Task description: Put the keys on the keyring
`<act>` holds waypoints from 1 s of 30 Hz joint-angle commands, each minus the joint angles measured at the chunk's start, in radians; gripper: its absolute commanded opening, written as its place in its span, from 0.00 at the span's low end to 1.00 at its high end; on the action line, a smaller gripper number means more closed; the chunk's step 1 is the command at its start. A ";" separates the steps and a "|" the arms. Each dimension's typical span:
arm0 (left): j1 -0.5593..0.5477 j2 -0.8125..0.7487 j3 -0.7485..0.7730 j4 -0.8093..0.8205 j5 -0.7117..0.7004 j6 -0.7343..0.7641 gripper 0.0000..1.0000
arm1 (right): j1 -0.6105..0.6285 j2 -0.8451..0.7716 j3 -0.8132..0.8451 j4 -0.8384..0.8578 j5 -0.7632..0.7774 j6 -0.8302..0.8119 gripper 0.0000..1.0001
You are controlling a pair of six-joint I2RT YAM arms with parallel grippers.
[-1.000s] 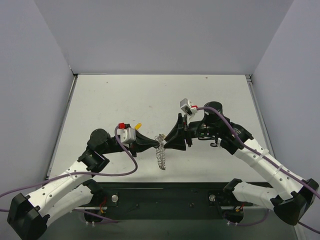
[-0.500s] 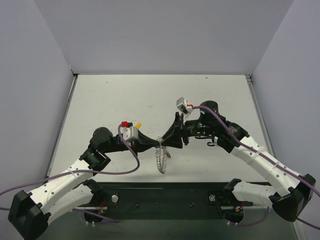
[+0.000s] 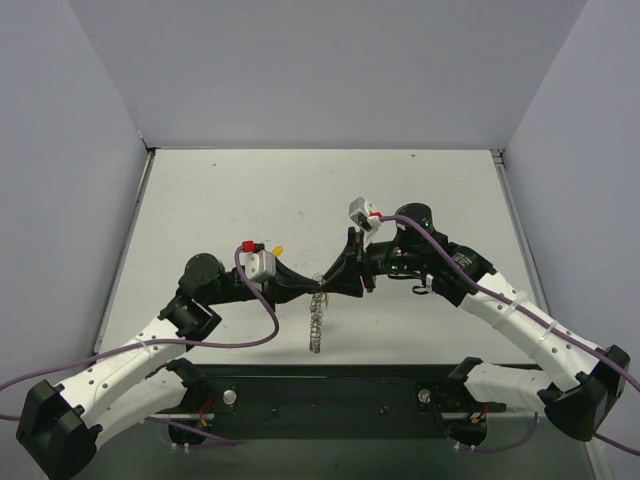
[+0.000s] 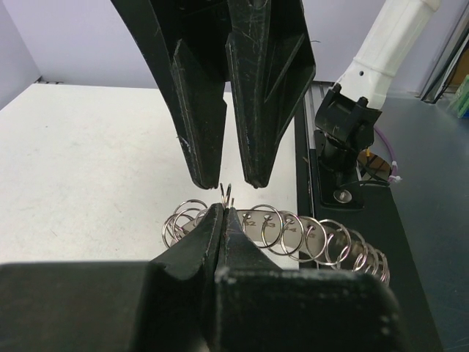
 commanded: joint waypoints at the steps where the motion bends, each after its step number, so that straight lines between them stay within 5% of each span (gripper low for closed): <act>1: 0.003 -0.003 0.065 0.093 0.012 -0.015 0.00 | 0.013 0.009 0.029 0.022 -0.017 -0.024 0.28; 16: 0.003 0.020 0.064 0.163 0.037 -0.055 0.00 | 0.021 0.024 0.032 0.020 -0.015 -0.024 0.13; 19: 0.003 0.021 0.064 0.163 0.035 -0.052 0.00 | 0.022 0.034 0.038 0.020 -0.021 -0.022 0.00; 30: 0.013 0.003 0.071 0.099 0.025 -0.017 0.01 | 0.021 0.017 0.040 0.019 -0.021 -0.028 0.00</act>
